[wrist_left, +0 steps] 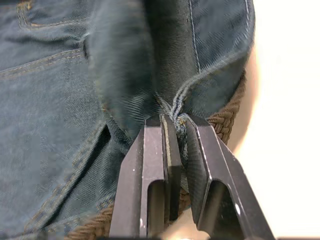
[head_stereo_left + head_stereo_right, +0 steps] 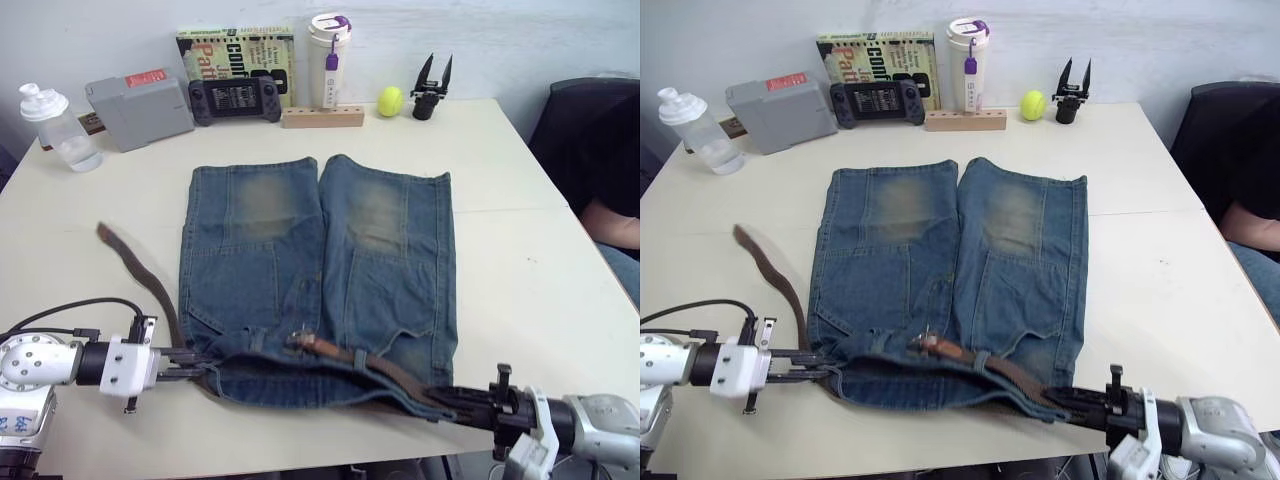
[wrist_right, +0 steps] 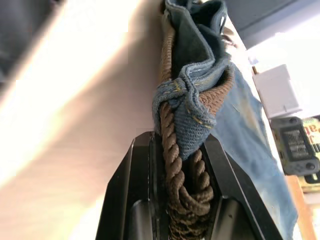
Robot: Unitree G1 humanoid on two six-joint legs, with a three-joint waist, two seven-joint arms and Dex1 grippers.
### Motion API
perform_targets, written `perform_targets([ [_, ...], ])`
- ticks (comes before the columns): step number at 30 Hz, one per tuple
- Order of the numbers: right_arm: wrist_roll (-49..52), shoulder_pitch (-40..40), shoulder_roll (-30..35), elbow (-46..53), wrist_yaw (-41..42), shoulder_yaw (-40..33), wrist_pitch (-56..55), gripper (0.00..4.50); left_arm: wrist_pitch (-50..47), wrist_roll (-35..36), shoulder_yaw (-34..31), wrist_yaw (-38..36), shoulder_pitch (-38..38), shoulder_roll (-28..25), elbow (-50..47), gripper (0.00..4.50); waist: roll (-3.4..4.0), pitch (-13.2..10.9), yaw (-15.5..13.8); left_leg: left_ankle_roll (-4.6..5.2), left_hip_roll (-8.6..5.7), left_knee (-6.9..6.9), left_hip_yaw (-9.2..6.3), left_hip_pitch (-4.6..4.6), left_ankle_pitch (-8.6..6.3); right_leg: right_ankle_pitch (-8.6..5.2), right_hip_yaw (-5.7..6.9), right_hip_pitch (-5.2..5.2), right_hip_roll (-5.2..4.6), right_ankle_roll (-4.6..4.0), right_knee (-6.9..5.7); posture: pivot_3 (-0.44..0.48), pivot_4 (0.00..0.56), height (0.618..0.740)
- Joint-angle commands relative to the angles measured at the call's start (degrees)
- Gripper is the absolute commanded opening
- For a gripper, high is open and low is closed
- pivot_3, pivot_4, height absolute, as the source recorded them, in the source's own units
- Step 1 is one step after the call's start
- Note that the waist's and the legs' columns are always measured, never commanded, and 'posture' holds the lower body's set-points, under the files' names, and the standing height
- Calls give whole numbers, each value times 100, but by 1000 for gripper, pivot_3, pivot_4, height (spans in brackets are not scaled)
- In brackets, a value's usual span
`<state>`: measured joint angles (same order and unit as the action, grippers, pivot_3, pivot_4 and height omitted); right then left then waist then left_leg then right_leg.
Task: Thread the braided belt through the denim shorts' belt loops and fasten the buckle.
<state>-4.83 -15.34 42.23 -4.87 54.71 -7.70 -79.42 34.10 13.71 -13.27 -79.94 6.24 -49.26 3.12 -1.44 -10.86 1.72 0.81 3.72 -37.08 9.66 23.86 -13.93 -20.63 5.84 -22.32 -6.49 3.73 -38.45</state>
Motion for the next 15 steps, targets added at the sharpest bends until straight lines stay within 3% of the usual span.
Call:
perform_targets([
  [1, -370, -69, 128, -456, -428, -302, -621, 2404, 559, -176, 270, -9, 301, -51, 252, 796, 4, 2, 5, 0, 0, 1, 1, -7, -1, -1, -1, 6, 0, -1, 1, 0, 150, 709],
  [3, -479, 64, 272, -772, -613, -419, -693, 2989, 56, 255, 192, 126, 185, -100, 149, 1221, 13, 7, 17, -5, 4, 8, -2, -76, -23, -19, 2, 74, 0, -9, 15, 0, 150, 709],
  [5, -365, 276, 552, -1216, -919, -515, -887, 3897, -933, 855, 61, 233, 21, -277, -92, 2048, 15, 7, 22, -1, 8, 5, -12, -82, -64, -21, 7, 86, 1, -11, 17, 0, 150, 709],
  [7, -282, 483, 738, -1509, -1235, -561, -1113, 4486, -1668, 1234, -23, 247, -12, -446, -300, 2645, 14, 5, 19, 4, 8, 1, -13, -79, -63, -21, 8, 83, 0, -11, 11, 0, 150, 709],
  [9, -251, 937, 1019, -1805, -1502, -627, -1105, 4500, -4005, 2245, -191, 54, 507, -1278, -884, 3512, -2, -2, 27, 27, 8, -1, -17, -78, -46, -28, 9, 84, 1, -11, 1, 0, 150, 709],
  [11, -256, 1390, 1357, -2184, -1717, -631, -1079, 4500, -5728, 3240, -558, 1, 670, -1858, -1121, 4362, -16, -13, 77, -10, 8, 0, -22, -77, -24, -40, 8, 80, 2, -13, -13, 0, 150, 709],
  [15, -267, 2269, 2031, -3309, -1954, -345, -884, 4500, -7214, 4225, -1128, -186, 42, -2277, -649, 4470, 2, -28, 48, -16, 2, -9, -28, -80, -18, -54, 13, 83, 2, -6, -29, 0, 150, 709],
])
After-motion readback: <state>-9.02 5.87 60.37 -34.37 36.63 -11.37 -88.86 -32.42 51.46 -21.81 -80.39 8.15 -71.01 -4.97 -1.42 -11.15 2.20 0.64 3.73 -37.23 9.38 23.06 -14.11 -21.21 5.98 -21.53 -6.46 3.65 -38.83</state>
